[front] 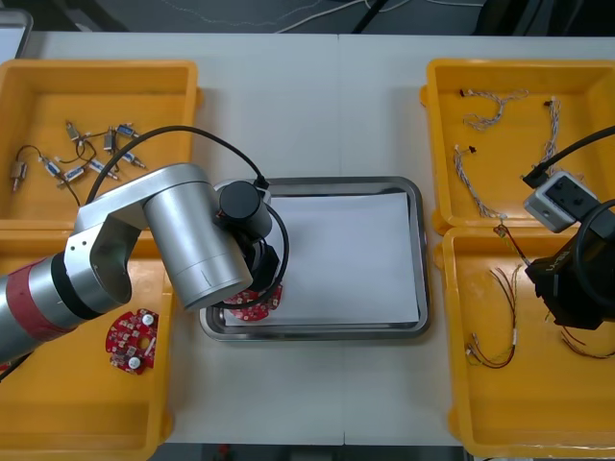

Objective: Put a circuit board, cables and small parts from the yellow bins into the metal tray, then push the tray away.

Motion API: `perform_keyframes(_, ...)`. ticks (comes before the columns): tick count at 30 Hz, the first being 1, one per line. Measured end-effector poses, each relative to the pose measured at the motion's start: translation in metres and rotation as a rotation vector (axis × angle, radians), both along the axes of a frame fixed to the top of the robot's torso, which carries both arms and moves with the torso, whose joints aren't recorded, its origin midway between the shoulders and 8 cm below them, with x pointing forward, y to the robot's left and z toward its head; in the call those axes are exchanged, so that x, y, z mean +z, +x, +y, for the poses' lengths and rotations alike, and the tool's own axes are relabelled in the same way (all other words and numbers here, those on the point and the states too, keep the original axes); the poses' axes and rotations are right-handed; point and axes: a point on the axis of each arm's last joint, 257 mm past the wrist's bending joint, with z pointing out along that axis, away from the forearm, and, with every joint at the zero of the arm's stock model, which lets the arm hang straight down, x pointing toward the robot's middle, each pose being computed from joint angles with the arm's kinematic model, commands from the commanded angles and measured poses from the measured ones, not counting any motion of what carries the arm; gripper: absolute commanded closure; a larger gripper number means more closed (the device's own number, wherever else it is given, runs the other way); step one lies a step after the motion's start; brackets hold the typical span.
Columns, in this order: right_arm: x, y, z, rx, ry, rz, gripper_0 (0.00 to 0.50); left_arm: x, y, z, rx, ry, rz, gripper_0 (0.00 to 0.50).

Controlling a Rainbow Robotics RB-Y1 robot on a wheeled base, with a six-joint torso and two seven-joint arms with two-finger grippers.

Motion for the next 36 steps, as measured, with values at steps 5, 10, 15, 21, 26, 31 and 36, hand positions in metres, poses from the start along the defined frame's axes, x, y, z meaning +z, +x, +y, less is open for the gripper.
perform_keyframes(5,0.002,0.004,0.001,0.001,0.003,-0.004,0.500,0.000,0.001,0.000,0.000,0.000,-0.003,0.060)
perform_keyframes(10,0.002,0.005,0.005,0.012,-0.002,-0.003,0.500,0.001,0.002,-0.002,-0.003,-0.006,-0.009,0.000)
perform_keyframes(15,0.003,0.006,0.007,0.018,-0.002,-0.006,0.500,0.002,0.003,-0.002,-0.002,-0.010,-0.009,0.000)
perform_keyframes(21,0.003,0.006,0.007,0.019,-0.001,-0.006,0.500,0.015,0.001,0.004,0.033,-0.027,0.015,0.000)
perform_keyframes(26,0.003,0.006,0.007,0.018,-0.001,-0.005,0.500,0.032,0.000,0.004,0.058,-0.071,0.036,0.000)
perform_keyframes(31,0.003,0.006,0.009,0.026,-0.002,-0.005,0.500,0.050,0.007,0.009,0.093,-0.117,0.035,0.000)
perform_keyframes(36,0.004,0.008,0.026,0.080,-0.009,-0.008,0.500,0.065,0.014,0.014,0.122,-0.148,0.030,0.000)
